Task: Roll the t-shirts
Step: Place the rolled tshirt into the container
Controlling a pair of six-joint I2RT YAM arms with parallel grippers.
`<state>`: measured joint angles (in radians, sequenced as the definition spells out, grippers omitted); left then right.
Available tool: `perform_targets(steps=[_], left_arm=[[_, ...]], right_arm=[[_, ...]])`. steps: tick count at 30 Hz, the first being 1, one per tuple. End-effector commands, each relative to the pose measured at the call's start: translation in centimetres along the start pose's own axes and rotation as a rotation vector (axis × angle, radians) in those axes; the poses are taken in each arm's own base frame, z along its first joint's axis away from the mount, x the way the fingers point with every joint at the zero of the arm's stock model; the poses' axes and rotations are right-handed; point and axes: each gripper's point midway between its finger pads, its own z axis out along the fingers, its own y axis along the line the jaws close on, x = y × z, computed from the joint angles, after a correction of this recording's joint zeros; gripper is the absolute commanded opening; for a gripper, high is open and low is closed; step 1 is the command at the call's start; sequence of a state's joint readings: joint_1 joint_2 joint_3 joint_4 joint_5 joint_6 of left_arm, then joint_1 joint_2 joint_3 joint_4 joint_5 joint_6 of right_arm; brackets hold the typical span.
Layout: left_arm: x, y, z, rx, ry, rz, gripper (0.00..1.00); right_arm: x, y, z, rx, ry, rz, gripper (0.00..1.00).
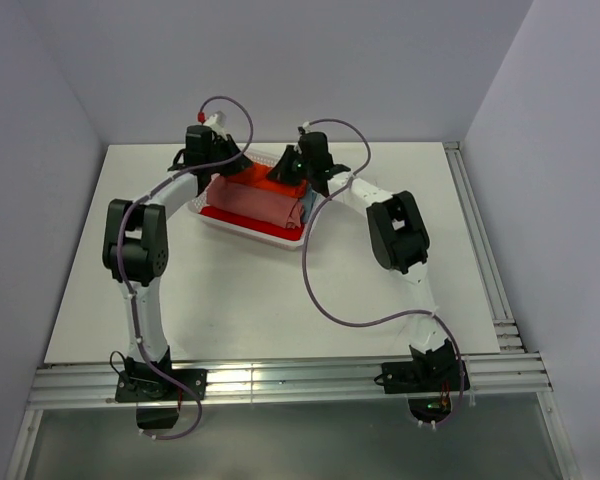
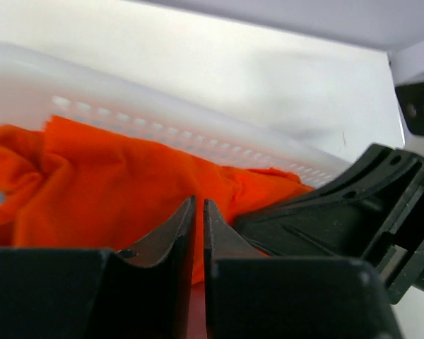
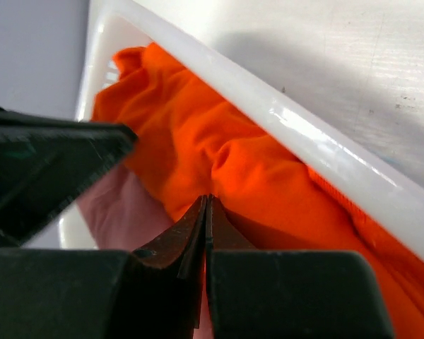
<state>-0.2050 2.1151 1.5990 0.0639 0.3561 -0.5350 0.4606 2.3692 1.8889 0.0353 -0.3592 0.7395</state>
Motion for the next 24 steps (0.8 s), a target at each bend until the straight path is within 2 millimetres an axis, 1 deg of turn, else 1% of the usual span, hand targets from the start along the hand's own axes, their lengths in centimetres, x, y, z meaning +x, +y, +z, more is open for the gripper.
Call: perform_targets(steps=[1, 2, 3, 4, 5, 6, 7, 8, 9, 10, 11, 12, 13, 14, 15, 16, 17, 18, 19, 20, 21, 22, 23, 24], left_arm=[[-6.0, -1.6, -3.7, 0.019, -0.142, 0.044, 0.15], [-6.7, -2.3, -4.6, 0.029, -0.165, 0.046, 0.15], [-6.9, -2.6, -5.0, 0.034, -0.175, 0.041, 0.16], [-6.5, -2.7, -5.3, 0.040, -0.179, 0.037, 0.17], [-6.4, -2.9, -5.8, 0.042, -0.184, 0.031, 0.18], [-7.1, -3.7, -6.9, 0.047, -0.208, 0.026, 0.23], [-6.3, -3.2, -7.3, 0.031, -0.210, 0.017, 0.27], [-7.1, -4.1, -8.7, 0.038, -0.243, 0.023, 0.31], [-6.9, -4.2, -9.3, 0.034, -0.253, 0.015, 0.39], [-5.6, -3.5, -9.7, 0.015, -0.244, 0.002, 0.45], [-6.2, -4.2, -11.3, 0.019, -0.277, 0.008, 0.50], [-4.3, -3.3, -11.7, -0.004, -0.252, -0.014, 0.54], [-3.7, -3.1, -12.4, -0.015, -0.255, -0.020, 0.56], [-4.2, -4.2, -14.1, 0.001, -0.293, -0.013, 0.57], [-1.7, -3.3, -14.4, -0.020, -0.263, -0.037, 0.59], [-1.0, -3.5, -15.0, -0.019, -0.267, -0.039, 0.60], [-1.1, -4.4, -16.3, -0.008, -0.295, -0.033, 0.61], [0.9, -4.2, -16.5, -0.025, -0.270, -0.039, 0.63], [1.6, -4.3, -16.8, -0.029, -0.266, -0.033, 0.64], [1.6, -4.9, -17.8, -0.027, -0.280, -0.032, 0.64], [3.3, -4.6, -17.9, -0.046, -0.247, -0.038, 0.66], [3.9, -4.7, -18.2, -0.046, -0.241, -0.038, 0.67], [3.9, -5.3, -19.1, -0.034, -0.255, -0.042, 0.69], [5.3, -5.0, -19.3, -0.038, -0.232, -0.047, 0.72]], right_arm=[[-5.0, 5.5, -4.2, -0.128, -0.115, -0.065, 0.06], [-5.0, 5.9, -5.2, -0.135, -0.119, -0.076, 0.07], [-5.0, 6.0, -5.7, -0.138, -0.122, -0.086, 0.08], [-5.3, 6.2, -6.5, -0.143, -0.136, -0.100, 0.11], [-4.4, 5.4, -6.8, -0.121, -0.123, -0.100, 0.12], [-5.2, 6.7, -8.5, -0.139, -0.152, -0.131, 0.17], [-5.4, 6.9, -9.2, -0.139, -0.172, -0.145, 0.19], [-4.1, 5.7, -9.7, -0.113, -0.156, -0.145, 0.21], [-4.9, 7.4, -11.9, -0.134, -0.196, -0.169, 0.26], [-4.9, 7.5, -12.7, -0.133, -0.215, -0.177, 0.28], [-3.7, 6.3, -13.4, -0.105, -0.204, -0.176, 0.29], [-4.1, 7.5, -15.4, -0.120, -0.239, -0.192, 0.32], [-4.1, 7.3, -16.4, -0.100, -0.259, -0.195, 0.34], [-2.9, 5.8, -16.9, -0.059, -0.249, -0.193, 0.36], [-2.7, 5.5, -17.7, -0.040, -0.259, -0.197, 0.39], [-2.8, 6.0, -19.5, -0.033, -0.282, -0.205, 0.41], [-1.9, 4.6, -20.0, 0.013, -0.280, -0.198, 0.43], [-1.7, 4.2, -20.7, 0.037, -0.288, -0.195, 0.45], [-1.4, 4.0, -21.9, 0.062, -0.291, -0.188, 0.45], [-0.9, 2.5, -22.4, 0.124, -0.301, -0.164, 0.45], [-0.5, 1.8, -23.0, 0.154, -0.300, -0.150, 0.45], [0.2, 1.1, -23.5, 0.177, -0.289, -0.139, 0.45], [0.9, 0.7, -24.5, 0.189, -0.299, -0.131, 0.46], [1.2, 0.1, -25.0, 0.207, -0.308, -0.124, 0.46]])
